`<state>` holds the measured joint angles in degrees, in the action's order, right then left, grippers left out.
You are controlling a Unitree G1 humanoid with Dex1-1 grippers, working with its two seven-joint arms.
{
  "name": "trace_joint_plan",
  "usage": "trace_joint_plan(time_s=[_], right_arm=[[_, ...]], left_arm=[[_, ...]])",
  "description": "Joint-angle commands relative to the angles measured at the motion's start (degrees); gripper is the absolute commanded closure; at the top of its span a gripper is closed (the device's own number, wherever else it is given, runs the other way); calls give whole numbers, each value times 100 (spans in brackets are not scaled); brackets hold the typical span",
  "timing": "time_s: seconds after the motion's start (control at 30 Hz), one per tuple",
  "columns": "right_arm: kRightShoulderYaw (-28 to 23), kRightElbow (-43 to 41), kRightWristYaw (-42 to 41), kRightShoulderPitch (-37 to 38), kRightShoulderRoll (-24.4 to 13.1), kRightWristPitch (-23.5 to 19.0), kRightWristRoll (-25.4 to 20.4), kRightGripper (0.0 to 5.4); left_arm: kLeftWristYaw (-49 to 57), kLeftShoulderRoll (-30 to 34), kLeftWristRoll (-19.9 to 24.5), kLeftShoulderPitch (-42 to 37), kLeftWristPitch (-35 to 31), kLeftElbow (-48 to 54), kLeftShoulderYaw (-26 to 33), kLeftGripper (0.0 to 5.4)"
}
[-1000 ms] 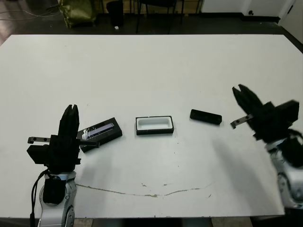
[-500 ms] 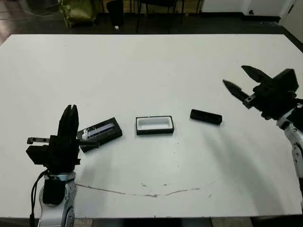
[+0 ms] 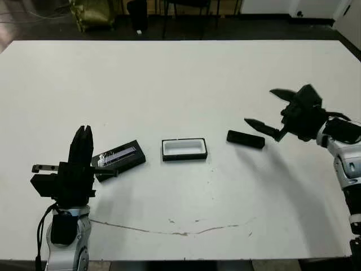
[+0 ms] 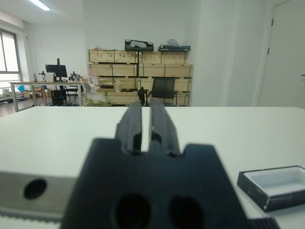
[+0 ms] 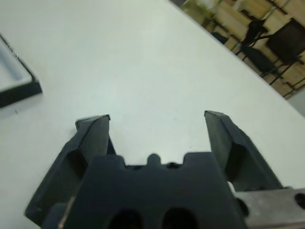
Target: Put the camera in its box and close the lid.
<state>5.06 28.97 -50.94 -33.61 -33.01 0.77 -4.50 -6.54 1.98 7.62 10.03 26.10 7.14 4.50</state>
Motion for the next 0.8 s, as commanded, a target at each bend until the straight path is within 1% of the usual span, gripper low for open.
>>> trace_joint_plan(time_s=[0.03, 0.1, 0.13, 0.2, 0.27, 0.3, 0.37, 0.43, 0.5, 0.57, 0.6, 0.67, 0.7, 0.77, 0.8], right_arm=[[126, 687, -654, -388, -35, -52, -5, 112], [186, 1092, -1019, -626, -34, -79, 11, 158], [195, 1307, -1200, -734, -24, -13, 11, 181], [211, 1779, -1572, -972, -2, 98, 23, 179], [196, 2212, -1924, -1191, 21, 199, 19, 145], [179, 2463, -2114, -1314, 38, 164, 6, 124], [144, 2857, -2364, -1497, 67, 118, 6, 99], [112, 3153, -2552, -1627, 83, 144, 19, 116], [44, 3413, -2678, -1706, 100, 206, 6, 153], [-8, 3584, -2725, -1753, 114, 163, 11, 200], [-15, 3635, -2745, -1762, 118, 212, 32, 208], [-6, 3684, -2748, -1762, 122, 373, 86, 194], [-11, 3704, -2766, -1763, 128, 417, 94, 174], [-6, 3749, -2783, -1781, 135, 419, 124, 164], [3, 3752, -2774, -1779, 139, 424, 148, 170]], left_arm=[[30, 12, -75, 78, -66, -48, 15, 540], [28, 20, -98, 85, -49, -43, 17, 540], [12, 24, -84, 85, -30, -54, 19, 540], [-1, 25, -43, 96, -81, -33, 19, 540], [9, 17, -41, 103, -101, -15, 16, 540], [22, 13, -56, 109, -110, -1, 15, 540], [38, 10, -64, 122, -157, 31, 11, 540], [7, 21, -27, 119, -156, 25, 9, 540], [29, 15, -52, 129, -180, 39, 12, 540], [20, 23, -52, 135, -187, 49, 11, 540], [11, 27, -44, 132, -185, 41, 11, 540], [7, 31, -64, 111, -123, -2, 18, 540], [-1, 35, -61, 107, -116, -12, 18, 540], [-11, 31, -22, 113, -165, 5, 13, 540], [-10, 26, -10, 121, -197, 21, 9, 540]])
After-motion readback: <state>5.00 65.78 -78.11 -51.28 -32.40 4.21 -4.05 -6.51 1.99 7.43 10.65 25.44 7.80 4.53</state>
